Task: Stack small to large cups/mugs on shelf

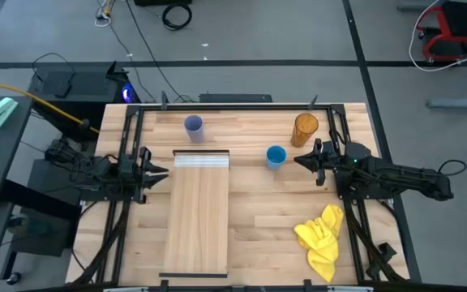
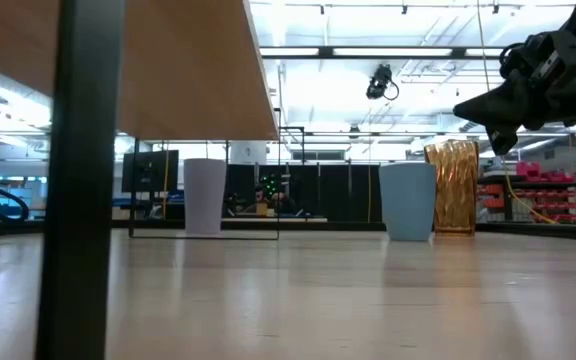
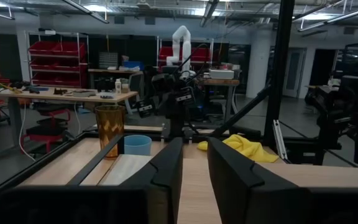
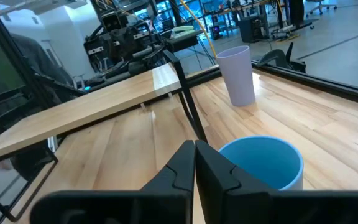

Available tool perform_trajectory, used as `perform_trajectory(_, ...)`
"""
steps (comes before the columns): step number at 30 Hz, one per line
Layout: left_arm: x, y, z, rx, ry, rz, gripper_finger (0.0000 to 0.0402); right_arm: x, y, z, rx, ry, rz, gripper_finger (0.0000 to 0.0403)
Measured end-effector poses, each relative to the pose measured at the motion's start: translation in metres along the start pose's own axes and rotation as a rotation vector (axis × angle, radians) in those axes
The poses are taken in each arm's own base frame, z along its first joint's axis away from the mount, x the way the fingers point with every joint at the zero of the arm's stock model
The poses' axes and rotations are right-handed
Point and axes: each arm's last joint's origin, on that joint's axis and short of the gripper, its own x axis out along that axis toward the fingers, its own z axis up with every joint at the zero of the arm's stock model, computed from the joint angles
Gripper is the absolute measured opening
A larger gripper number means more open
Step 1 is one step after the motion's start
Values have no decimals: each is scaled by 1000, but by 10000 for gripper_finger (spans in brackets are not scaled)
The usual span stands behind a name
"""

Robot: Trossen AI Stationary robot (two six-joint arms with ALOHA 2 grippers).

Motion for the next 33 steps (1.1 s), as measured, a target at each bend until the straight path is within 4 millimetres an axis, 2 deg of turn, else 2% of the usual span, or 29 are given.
perform_trajectory(33,0,0,0,0,0,0,83,0,0,0,0,0,0,19)
